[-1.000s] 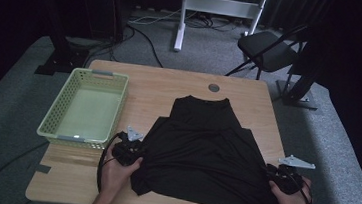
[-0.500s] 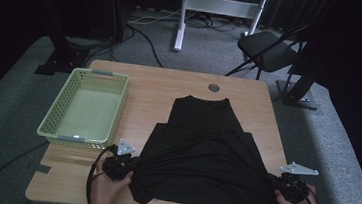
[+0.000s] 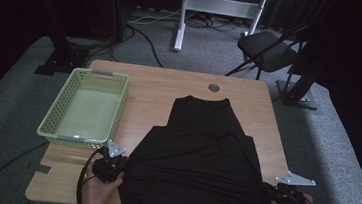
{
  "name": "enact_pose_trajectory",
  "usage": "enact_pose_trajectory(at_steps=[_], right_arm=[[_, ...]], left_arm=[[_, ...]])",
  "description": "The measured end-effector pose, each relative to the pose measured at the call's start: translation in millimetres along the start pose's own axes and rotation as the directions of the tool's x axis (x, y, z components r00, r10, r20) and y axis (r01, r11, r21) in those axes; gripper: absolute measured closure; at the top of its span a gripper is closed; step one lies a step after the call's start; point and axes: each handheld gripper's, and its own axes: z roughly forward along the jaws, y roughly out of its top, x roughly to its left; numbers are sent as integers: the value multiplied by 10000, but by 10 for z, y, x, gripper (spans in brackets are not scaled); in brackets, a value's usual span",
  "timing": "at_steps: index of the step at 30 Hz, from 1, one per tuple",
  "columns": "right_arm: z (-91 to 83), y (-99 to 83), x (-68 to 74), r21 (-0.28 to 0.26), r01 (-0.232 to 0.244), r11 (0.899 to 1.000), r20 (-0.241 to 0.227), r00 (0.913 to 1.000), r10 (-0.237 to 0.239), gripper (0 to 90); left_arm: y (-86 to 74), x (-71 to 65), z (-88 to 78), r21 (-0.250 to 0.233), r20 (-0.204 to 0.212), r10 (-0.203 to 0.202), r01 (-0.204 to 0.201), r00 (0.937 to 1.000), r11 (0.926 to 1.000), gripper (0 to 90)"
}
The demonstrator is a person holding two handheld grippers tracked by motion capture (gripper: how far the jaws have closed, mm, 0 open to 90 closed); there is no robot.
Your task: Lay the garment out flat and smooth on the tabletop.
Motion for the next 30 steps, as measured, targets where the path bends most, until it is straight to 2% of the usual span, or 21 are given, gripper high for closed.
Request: enact_pose_trajectory(at_steps=[5,9,10,11,15,19,20,22,24,26,30], right_arm=[[-35,-79,-70,11,-329,9995,138,9994,329,859],[-61,-143,-155,-60,-670,9977,326,9972,672,849],[-61,-143,-155,-60,-670,9977,326,9972,672,849],[-66,-138,-168,-137,-674,9976,354,9971,678,814],[-34,-44,-226,-844,-769,9935,379,9961,803,651],[89,96,-315,-1377,-1126,9841,231,9929,1168,604],[131,131,-321,-1349,-1135,9843,169,9930,1169,602],[245,217,-289,-1186,-848,9893,190,9960,876,591],[279,241,-272,-1106,-735,9911,236,9968,765,581],[347,297,-254,-1048,-557,9929,290,9978,590,567],[384,312,-263,-909,-614,9940,398,9971,652,593]], left_arm=[[-26,-40,-9,-38,622,26,-23,9981,10000,846],[-7,-63,-10,73,890,-22,16,9960,10000,758],[-7,-63,-10,73,890,-22,16,9960,10000,703],[10,-65,6,48,866,-49,45,9962,10000,703],[141,-23,113,-48,668,-118,121,9977,9999,600],[271,14,232,-114,637,-238,245,9977,9996,568],[300,8,271,-128,661,-208,217,9976,9997,564],[328,-5,309,-235,758,-110,128,9971,9996,537],[359,-12,351,-366,1017,-48,85,9948,9993,530],[388,-14,386,-452,1044,-21,68,9945,9990,518],[427,-18,429,-536,1032,-15,71,9947,9985,534]])
